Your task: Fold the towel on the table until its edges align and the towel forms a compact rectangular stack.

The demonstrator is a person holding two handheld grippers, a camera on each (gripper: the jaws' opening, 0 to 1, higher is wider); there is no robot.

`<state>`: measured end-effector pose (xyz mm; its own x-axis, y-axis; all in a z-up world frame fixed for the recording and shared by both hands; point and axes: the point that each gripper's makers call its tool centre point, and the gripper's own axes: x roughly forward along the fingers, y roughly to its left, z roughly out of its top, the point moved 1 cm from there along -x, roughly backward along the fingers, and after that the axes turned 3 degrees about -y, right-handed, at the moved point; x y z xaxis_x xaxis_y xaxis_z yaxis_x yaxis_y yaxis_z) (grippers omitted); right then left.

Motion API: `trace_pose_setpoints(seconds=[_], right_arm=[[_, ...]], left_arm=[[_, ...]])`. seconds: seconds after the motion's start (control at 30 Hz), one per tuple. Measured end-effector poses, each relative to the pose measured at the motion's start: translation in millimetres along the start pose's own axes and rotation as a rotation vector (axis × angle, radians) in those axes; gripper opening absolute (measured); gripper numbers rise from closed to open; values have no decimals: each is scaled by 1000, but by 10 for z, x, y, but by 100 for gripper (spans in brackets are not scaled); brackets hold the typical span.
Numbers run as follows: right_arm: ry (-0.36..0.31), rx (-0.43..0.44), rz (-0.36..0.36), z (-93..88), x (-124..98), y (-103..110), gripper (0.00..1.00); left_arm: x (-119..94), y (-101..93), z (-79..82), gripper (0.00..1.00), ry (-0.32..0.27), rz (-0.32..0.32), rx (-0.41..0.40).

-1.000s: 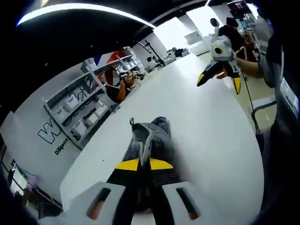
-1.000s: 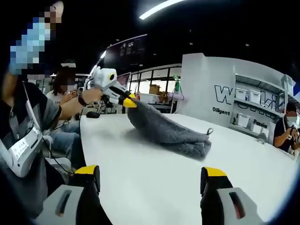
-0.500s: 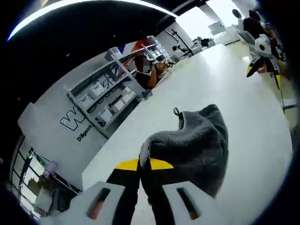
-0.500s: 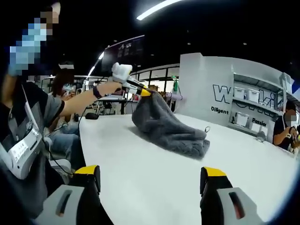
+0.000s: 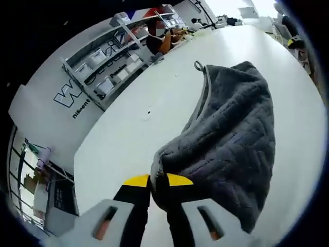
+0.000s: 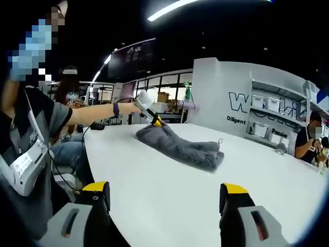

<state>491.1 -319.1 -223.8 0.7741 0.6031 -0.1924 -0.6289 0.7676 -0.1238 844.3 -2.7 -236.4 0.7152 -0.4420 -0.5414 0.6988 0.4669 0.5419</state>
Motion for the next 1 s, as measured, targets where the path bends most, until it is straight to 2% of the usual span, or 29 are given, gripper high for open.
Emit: trace_pose_setpoints(seconds=[0.13, 0.27, 0.43, 0.53, 0.63, 0.77, 0.87, 0.93, 1.0], right_arm=[[5, 6, -6, -19, 5, -9, 92], [6, 11, -2, -40, 20, 20, 92], [17, 14, 3, -73, 39, 28, 92], [16, 17, 5, -78, 51, 27, 92], [19, 22, 8, -91, 67, 22, 91], [28, 24, 10, -110, 100, 18, 91], [30, 20, 13, -107, 138, 51, 91], [31, 15, 14, -99, 166, 67, 91], [35, 13, 17, -90, 201, 82, 91]], left_arm=[[143, -55, -68, 12, 12, -3, -6], [253, -143, -173, 12, 50, -13, 29], [281, -176, -204, 11, 37, 0, 51], [260, -158, -165, 12, 10, 6, 156], [185, -99, -156, 16, -11, 27, 118], [87, 35, -112, 21, -83, 79, 84], [-29, 137, -41, 25, -172, 112, -19], [-130, 176, -17, 25, -203, 125, -95], [-270, 160, 72, 28, -251, 138, -131]])
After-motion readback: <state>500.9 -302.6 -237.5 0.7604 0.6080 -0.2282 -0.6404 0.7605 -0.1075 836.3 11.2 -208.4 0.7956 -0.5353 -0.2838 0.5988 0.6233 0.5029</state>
